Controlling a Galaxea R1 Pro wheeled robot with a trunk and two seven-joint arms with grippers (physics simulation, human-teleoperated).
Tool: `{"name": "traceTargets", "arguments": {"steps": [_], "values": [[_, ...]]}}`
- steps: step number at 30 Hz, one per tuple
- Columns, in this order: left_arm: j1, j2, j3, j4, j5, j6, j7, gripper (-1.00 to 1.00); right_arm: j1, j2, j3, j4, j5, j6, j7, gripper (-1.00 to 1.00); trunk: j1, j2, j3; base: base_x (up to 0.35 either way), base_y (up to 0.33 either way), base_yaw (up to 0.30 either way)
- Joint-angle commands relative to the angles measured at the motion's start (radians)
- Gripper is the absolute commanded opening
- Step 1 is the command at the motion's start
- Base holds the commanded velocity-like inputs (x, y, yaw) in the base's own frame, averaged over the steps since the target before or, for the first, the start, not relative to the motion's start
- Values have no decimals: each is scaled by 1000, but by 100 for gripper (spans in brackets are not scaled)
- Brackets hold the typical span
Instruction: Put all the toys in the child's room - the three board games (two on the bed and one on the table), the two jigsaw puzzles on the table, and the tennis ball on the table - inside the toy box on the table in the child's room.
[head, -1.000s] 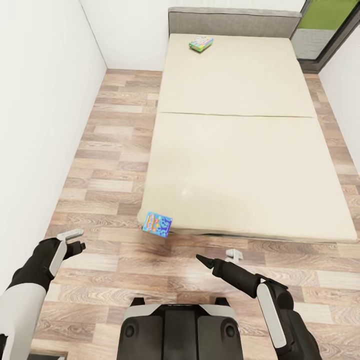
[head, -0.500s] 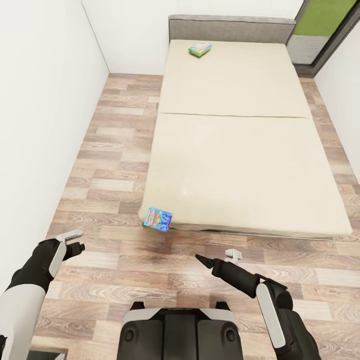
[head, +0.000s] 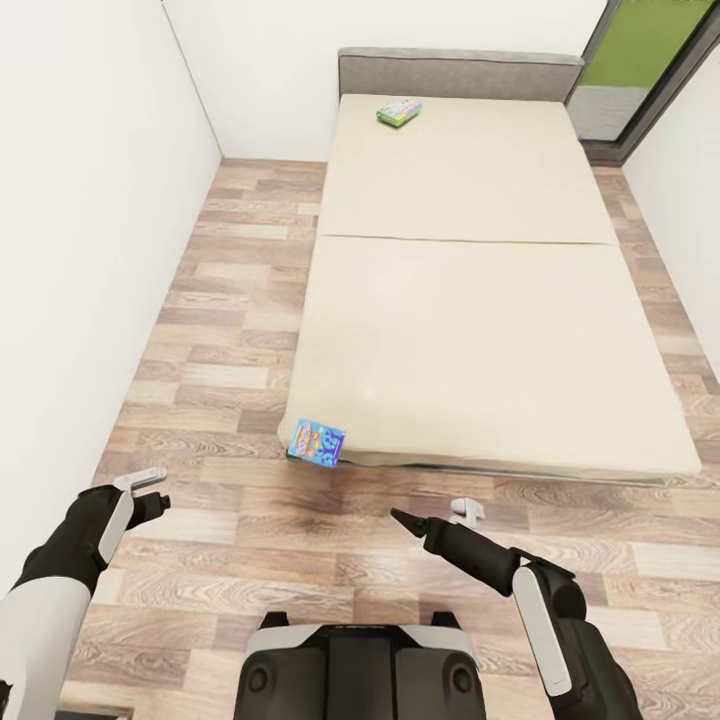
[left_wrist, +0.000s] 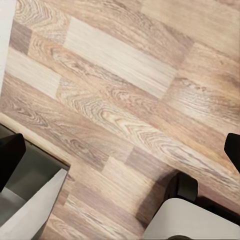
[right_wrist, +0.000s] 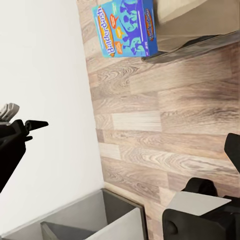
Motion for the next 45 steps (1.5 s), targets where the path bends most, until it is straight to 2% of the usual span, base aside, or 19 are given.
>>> {"name": "traceTargets", "arguments": {"steps": [1,45], "values": [[1,0,0,-2,11,4,7,100,0,1,-3,0,-2,7,3,100,1,-1,1,0,0,0],[10,2,-1,-7,10,4,8,100,0,-7,-9,31,-2,-4,4,100,1,-1,74,0,0,0]]}}
